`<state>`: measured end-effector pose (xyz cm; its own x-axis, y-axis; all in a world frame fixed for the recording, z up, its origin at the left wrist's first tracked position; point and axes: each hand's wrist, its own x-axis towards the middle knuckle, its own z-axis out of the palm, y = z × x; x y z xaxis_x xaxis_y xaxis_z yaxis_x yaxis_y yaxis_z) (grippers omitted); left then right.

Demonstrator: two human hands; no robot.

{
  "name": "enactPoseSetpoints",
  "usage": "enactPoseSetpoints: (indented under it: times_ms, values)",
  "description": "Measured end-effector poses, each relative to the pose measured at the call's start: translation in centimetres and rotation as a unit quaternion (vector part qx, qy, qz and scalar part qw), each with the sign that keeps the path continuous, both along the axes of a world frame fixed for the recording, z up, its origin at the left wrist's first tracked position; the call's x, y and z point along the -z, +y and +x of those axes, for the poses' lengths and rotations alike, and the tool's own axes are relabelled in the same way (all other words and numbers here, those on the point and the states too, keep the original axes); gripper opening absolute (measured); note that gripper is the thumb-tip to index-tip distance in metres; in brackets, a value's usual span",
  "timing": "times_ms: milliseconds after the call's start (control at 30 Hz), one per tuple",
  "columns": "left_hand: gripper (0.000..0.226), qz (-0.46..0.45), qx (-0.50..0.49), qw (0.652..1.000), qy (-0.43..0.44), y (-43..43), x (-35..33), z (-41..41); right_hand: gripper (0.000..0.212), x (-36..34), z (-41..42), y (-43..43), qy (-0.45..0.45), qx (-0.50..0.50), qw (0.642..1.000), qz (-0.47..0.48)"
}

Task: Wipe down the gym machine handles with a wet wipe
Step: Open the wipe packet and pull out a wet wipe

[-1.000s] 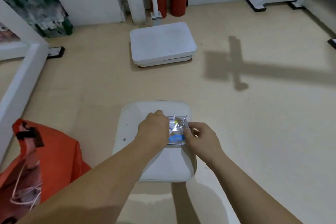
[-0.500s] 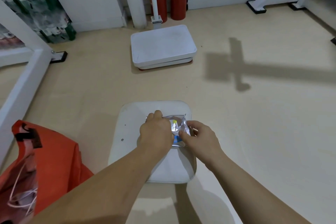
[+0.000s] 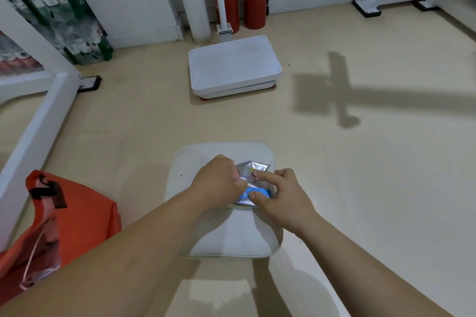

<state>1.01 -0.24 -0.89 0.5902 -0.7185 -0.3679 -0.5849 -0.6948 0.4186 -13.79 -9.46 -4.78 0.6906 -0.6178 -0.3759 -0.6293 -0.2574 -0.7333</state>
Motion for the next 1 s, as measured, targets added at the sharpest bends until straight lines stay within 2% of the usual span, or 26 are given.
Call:
enactPoseSetpoints:
  times_ms: [267, 400, 433, 467, 533, 600, 733, 833, 1000]
  values:
    - [0.03, -0.039, -0.042, 0.994, 0.092, 0.5, -0.3, 0.9, 0.049, -0.6, 0.4, 0.4, 0.009, 0.019, 1.0, -0.008]
    - [0.021, -0.064, -0.006, 0.995, 0.072, 0.6, -0.3, 0.7, 0.071, -1.5, 1.2, 0.2, -0.078, 0.076, 0.993, -0.046]
    - [0.018, -0.073, 0.007, 0.995, 0.067, 0.7, -0.2, 0.6, 0.075, -2.0, 1.5, -0.1, -0.099, 0.121, 0.987, -0.022]
    - [0.016, -0.083, 0.018, 0.994, 0.066, 0.7, -0.1, 0.4, 0.077, -2.5, 1.7, -0.5, -0.116, 0.174, 0.977, 0.042]
    - [0.01, -0.107, 0.035, 0.992, 0.062, 0.8, 0.0, 0.2, 0.065, -2.5, 1.9, -1.2, -0.123, 0.243, 0.938, 0.216]
    - [0.006, -0.134, 0.041, 0.989, 0.049, 0.7, 0.1, 0.2, 0.049, -2.1, 1.6, -1.7, -0.116, 0.259, 0.907, 0.313]
    - [0.008, -0.146, 0.05, 0.987, 0.037, 0.5, -0.1, -0.3, 0.036, -1.9, 1.2, -2.2, -0.14, 0.227, 0.864, 0.427]
    - [0.004, -0.143, 0.074, 0.986, 0.031, 0.5, 0.2, -0.8, 0.026, -2.6, 1.4, -1.5, -0.137, 0.185, 0.858, 0.459]
    - [0.011, -0.129, 0.049, 0.99, -0.005, 0.2, 0.0, -1.4, 0.027, -2.3, 1.6, -0.8, -0.138, 0.255, 0.867, 0.406]
